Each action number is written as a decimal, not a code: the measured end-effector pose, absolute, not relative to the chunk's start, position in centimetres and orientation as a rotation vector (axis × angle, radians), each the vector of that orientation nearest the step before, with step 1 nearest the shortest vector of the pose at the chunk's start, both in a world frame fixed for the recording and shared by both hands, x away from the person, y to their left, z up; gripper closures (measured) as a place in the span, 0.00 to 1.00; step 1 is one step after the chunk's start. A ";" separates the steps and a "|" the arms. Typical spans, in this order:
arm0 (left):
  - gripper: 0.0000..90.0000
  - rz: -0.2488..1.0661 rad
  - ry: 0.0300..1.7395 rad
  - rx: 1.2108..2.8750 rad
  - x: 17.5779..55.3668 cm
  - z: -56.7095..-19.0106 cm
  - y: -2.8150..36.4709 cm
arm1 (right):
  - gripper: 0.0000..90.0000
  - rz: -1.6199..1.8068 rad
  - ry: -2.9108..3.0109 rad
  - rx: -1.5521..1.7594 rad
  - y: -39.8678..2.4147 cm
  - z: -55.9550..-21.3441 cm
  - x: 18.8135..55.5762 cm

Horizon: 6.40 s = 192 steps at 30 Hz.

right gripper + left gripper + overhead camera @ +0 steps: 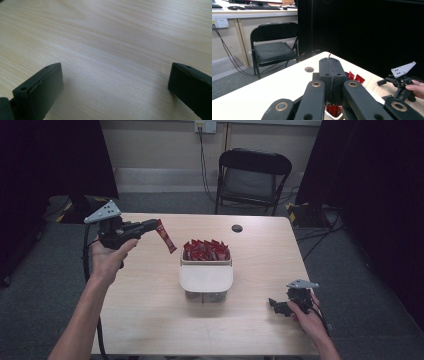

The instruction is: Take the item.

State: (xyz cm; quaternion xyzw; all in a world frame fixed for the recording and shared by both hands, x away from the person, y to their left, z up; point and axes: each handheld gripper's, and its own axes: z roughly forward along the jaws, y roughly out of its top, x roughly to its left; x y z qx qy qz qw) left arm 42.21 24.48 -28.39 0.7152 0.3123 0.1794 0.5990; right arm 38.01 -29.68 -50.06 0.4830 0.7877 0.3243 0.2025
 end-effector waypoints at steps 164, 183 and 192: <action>0.94 0.351 0.982 1.953 44.1 -45.1 27.8 | 0.00 0.907 2.203 1.344 -29.7 -50.1 38.1; 0.35 0.397 1.035 1.957 43.6 -44.5 27.9 | 0.00 0.907 2.203 1.344 -29.7 -50.1 38.1; 0.20 0.405 1.041 1.980 41.7 -42.9 28.8 | 0.00 0.907 2.202 1.347 -29.6 -50.1 38.0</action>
